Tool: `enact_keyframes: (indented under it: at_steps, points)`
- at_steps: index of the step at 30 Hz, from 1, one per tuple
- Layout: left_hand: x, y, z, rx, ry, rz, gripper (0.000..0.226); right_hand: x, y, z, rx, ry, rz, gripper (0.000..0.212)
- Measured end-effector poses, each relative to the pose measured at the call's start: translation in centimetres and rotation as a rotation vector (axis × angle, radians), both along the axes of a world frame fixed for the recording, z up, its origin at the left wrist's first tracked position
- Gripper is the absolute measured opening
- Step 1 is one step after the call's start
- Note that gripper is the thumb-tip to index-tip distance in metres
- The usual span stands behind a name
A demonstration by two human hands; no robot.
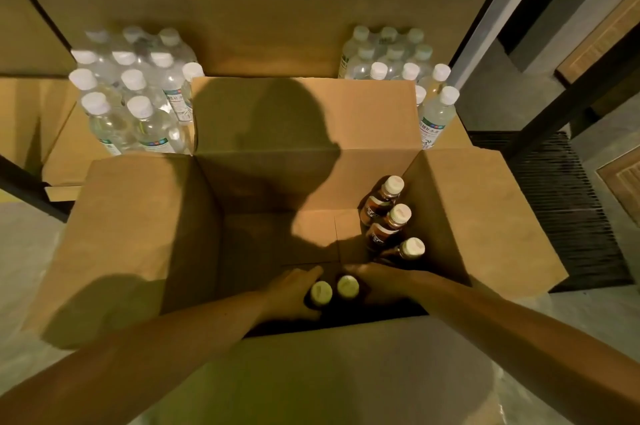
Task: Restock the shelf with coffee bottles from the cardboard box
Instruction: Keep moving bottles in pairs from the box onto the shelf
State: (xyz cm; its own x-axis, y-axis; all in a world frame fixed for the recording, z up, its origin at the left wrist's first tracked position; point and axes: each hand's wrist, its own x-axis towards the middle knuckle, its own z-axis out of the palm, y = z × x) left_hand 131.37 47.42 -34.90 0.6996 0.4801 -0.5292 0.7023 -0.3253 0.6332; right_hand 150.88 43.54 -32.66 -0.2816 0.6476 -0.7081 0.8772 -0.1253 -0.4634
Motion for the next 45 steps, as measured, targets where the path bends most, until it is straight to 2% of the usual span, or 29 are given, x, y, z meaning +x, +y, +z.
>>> enact_keyframes:
  at_steps: [2,4,8,14,18,22,27,32,35,37,38,41,43,45]
  points:
    - [-0.1,0.0,-0.4,-0.055,-0.101,0.146,0.038,-0.2,0.2,-0.1,-0.007,0.065,-0.097,0.046]
    - [-0.2,0.1,-0.9,-0.089,-0.171,0.243,0.04,-0.6,0.6,-0.5,-0.013,0.062,-0.124,0.045]
    - [0.0,0.0,-1.4,-0.138,-0.236,0.282,0.055,-1.2,0.6,-0.8,-0.005,0.088,-0.14,0.046]
    - [0.8,-0.3,-1.6,-0.26,-0.321,0.452,0.043,-0.3,1.0,-1.4,-0.017,0.22,-0.329,0.034]
    - [1.2,0.1,-0.6,-0.258,-0.32,0.443,0.049,0.5,1.5,-0.3,0.045,0.334,-0.427,0.021]
    - [1.1,1.1,2.3,-0.22,-0.342,0.447,0.054,0.7,1.8,2.4,0.094,0.494,-0.568,0.037]
    - [0.3,2.7,7.7,-0.098,-0.403,0.593,0.055,0.9,2.1,7.6,0.221,0.562,-0.63,0.021]
    - [0.5,3.3,16.2,0.121,-0.554,0.629,0.037,0.8,2.0,15.3,0.473,0.568,-0.636,0.014]
    - [1.6,3.5,20.3,0.301,-0.558,0.634,0.019,0.5,1.9,18.9,0.648,0.528,-0.59,0.016]
    - [2.4,3.5,23.7,0.347,-0.572,0.67,0.016,0.8,1.5,21.8,0.754,0.498,-0.584,0.015]
    - [2.9,3.5,25.2,0.345,-0.598,0.677,0.016,1.0,1.4,23.3,0.803,0.485,-0.582,0.018]
    - [4.1,2.7,29.4,0.52,-0.643,0.63,0.028,1.9,1.0,27.9,0.929,0.432,-0.581,0.029]
    - [5.0,2.2,31.7,0.588,-0.725,0.623,0.036,2.6,0.7,30.7,1.012,0.397,-0.567,0.044]
    - [6.2,2.0,34.0,0.635,-0.807,0.629,0.031,3.7,0.8,33.2,1.081,0.389,-0.557,0.056]
